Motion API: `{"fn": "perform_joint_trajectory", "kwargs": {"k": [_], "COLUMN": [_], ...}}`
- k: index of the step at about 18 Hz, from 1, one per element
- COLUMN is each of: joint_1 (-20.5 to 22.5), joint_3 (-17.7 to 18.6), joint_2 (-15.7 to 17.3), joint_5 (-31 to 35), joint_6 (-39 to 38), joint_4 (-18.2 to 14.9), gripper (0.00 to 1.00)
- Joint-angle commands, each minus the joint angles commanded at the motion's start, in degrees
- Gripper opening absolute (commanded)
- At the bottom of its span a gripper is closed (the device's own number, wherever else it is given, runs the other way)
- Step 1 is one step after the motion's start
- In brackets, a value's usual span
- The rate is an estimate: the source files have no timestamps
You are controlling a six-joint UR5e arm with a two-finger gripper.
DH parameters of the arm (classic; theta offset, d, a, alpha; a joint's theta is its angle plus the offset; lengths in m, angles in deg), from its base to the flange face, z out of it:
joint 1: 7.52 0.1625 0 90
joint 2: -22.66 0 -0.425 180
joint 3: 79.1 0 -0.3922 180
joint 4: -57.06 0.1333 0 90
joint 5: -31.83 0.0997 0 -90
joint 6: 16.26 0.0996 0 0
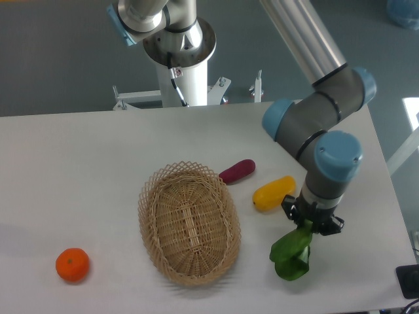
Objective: Place the green vegetable on the table
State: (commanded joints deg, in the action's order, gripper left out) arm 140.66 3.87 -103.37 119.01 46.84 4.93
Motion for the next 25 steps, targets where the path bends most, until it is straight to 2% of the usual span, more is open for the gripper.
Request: {"fn": "perform_joint_trajectory", "kwargs": {"k": [4, 6, 7, 9, 13, 18, 20, 23, 25], "joint_1": [-0.2, -0.4, -0.4, -0.4, -0.4, 0.1, 1.1, 1.4, 1.4], "joint_3": [0.1, 0.2, 0.2, 0.2, 0.0, -0.7, -1.7, -5.7, -8.1], "joint_2": [-0.4, -0.4, -0.5, -0.4, 0.0, 2.2, 3.2, 3.6, 3.7], "joint_5": [0.0, 0.0, 0.0, 0.0, 0.0, -0.3, -0.4, -0.4, -0.4], "joint_6": [0.1, 0.2, 0.2, 0.2, -0.1, 0.3, 0.4, 1.7, 2.5], "joint_4": [0.4, 0.3, 0.3, 0.2, 0.1, -0.8, -4.4, -13.4, -17.1], "gripper": [0.43, 0.71, 0.89, 1.0, 1.0, 1.0, 1.0, 1.0, 1.0]}}
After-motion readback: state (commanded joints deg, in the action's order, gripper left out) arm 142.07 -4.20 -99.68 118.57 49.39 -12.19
